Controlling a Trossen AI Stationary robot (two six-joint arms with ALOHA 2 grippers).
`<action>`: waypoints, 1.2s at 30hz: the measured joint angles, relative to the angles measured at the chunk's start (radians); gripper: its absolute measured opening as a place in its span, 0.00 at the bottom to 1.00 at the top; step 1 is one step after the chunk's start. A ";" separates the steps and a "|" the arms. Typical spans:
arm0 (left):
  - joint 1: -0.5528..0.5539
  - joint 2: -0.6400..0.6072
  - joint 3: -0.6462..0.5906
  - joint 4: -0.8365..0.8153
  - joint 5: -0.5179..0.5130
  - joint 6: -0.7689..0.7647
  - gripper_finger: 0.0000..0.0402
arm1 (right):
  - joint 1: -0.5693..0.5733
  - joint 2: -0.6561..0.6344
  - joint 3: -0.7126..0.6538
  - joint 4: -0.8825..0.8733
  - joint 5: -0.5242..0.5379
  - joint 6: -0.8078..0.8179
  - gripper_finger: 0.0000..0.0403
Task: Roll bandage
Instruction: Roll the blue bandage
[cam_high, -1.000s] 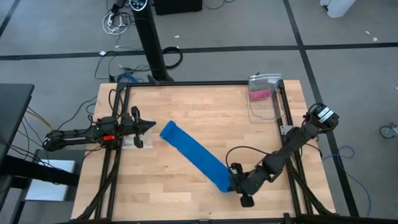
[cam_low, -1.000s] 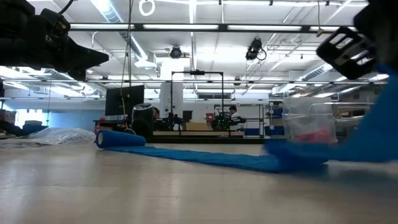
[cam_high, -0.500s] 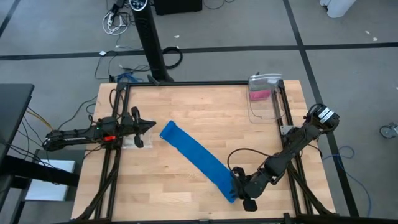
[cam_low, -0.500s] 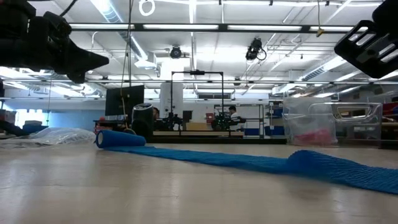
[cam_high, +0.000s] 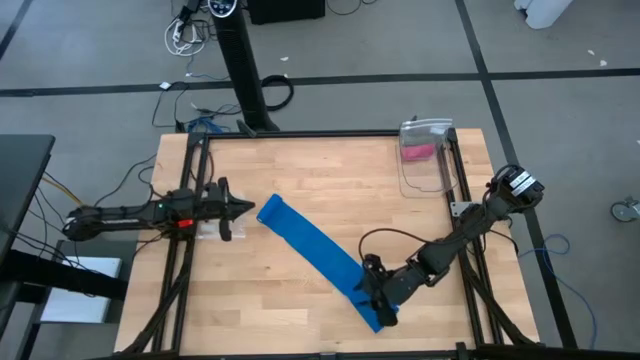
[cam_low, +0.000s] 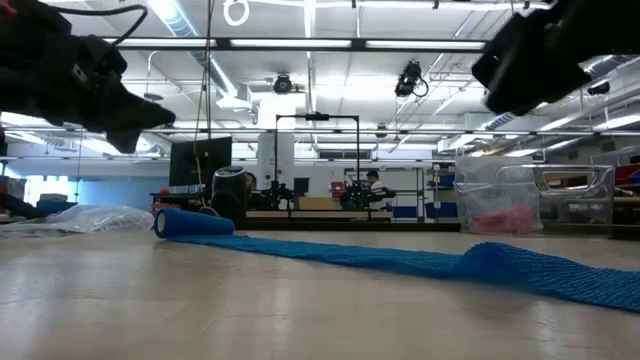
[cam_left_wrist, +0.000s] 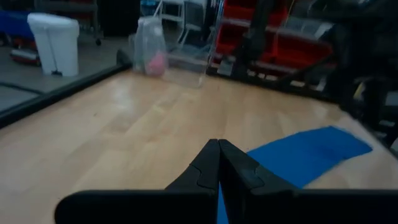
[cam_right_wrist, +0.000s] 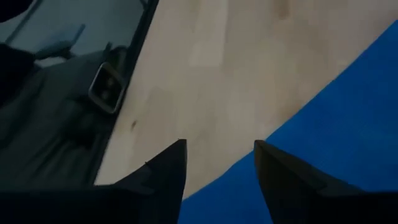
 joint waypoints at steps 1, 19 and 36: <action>0.000 0.018 0.000 0.000 -0.003 0.000 0.04 | -0.003 0.000 0.000 0.005 0.015 -0.012 0.46; -0.107 0.438 0.000 0.009 -0.093 -0.049 0.04 | -0.037 0.000 0.000 0.010 0.122 -0.058 0.46; -0.184 0.604 0.000 0.046 -0.223 -0.105 0.13 | -0.036 0.000 0.000 0.014 0.121 -0.059 0.46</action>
